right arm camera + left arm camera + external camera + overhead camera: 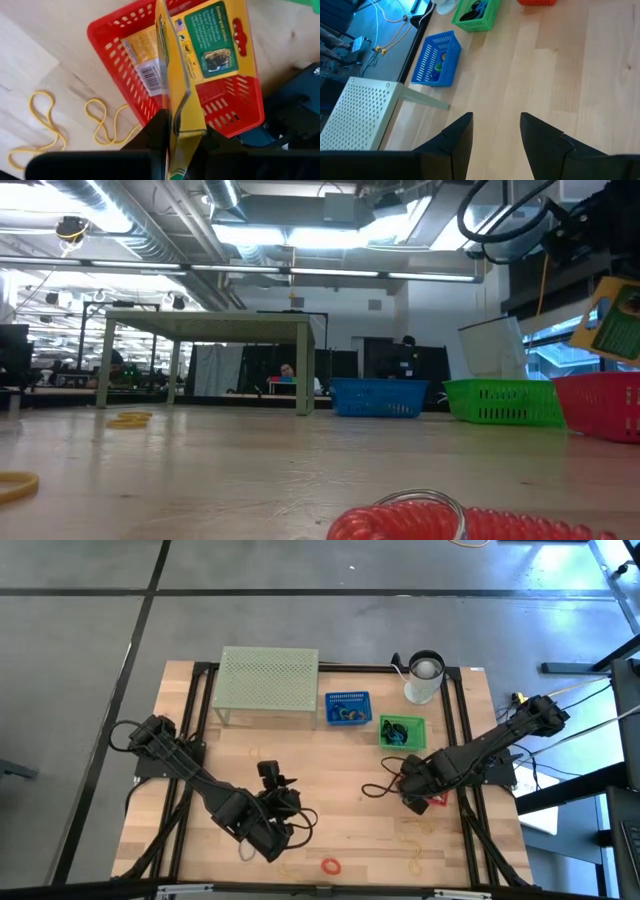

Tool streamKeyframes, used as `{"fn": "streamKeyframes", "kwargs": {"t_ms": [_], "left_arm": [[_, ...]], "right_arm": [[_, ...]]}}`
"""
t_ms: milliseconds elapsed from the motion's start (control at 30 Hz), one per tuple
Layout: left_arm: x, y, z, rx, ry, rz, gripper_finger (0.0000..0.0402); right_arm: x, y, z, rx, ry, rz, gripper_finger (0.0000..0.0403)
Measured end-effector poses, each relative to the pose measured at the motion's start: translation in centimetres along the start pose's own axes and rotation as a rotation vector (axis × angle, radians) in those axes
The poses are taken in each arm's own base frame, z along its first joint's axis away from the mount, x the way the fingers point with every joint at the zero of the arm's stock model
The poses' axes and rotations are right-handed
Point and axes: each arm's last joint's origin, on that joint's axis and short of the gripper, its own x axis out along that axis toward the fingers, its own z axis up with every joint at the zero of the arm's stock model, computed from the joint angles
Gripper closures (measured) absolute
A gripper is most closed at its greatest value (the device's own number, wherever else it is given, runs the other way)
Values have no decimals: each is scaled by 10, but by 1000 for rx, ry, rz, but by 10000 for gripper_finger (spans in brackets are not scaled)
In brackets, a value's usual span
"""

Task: Pick & Place Office Desk Supplies
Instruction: Put the crayon box into the red bin, then put the yellow rubber band into the green bin

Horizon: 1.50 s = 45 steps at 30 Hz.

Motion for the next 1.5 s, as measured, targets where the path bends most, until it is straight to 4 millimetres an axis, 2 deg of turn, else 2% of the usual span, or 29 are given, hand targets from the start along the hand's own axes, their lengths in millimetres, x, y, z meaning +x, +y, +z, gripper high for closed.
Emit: {"fn": "streamKeyframes", "kwargs": {"t_ms": [167,633,1200,1333,1500], "left_arm": [[0,0,0,0,0,0,245],[-1,-1,0,3,3,-6,245],[-1,0,-2,17,13,1,245],[-1,1,-2,23,12,9,245],[2,3,-1,18,16,15,245]], "right_arm": [[1,0,1,3,-27,-16,364],[16,11,6,-52,39,-82,361],[16,11,6,-67,33,-87,234],[15,6,4,-88,63,-131,218],[0,3,1,-61,85,-187,219]]}}
